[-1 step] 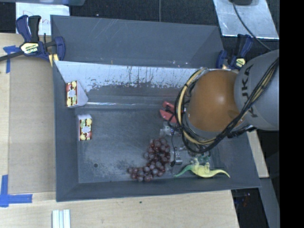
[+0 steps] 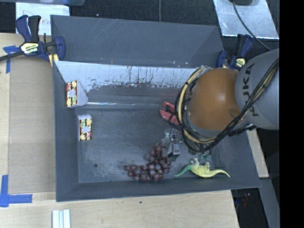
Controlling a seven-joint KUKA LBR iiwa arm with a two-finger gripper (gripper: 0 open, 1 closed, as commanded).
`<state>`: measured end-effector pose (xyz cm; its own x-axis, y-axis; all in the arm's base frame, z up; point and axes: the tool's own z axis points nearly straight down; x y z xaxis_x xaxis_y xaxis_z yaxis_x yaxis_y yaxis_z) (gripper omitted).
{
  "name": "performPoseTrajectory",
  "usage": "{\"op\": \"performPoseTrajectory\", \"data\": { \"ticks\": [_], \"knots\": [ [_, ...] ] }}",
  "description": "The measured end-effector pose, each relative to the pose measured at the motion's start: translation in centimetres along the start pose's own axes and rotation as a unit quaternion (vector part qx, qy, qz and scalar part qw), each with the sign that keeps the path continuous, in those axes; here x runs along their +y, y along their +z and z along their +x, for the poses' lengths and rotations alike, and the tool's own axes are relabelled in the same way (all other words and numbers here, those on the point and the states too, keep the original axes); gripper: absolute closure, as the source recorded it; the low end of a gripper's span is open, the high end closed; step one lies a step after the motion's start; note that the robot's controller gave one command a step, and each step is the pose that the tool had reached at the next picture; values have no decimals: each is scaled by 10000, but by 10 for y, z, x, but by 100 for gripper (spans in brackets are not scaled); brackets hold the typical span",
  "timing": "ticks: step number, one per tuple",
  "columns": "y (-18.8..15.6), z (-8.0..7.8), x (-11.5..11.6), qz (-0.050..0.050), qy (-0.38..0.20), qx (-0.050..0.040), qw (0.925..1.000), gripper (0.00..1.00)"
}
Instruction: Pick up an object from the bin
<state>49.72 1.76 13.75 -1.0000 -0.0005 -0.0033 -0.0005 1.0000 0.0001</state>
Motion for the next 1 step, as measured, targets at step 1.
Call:
{"op": "performPoseTrajectory", "data": {
  "ticks": [1],
  "knots": [
    [0, 0, 0, 1, 1, 0, 10000, 100]
  ]
}}
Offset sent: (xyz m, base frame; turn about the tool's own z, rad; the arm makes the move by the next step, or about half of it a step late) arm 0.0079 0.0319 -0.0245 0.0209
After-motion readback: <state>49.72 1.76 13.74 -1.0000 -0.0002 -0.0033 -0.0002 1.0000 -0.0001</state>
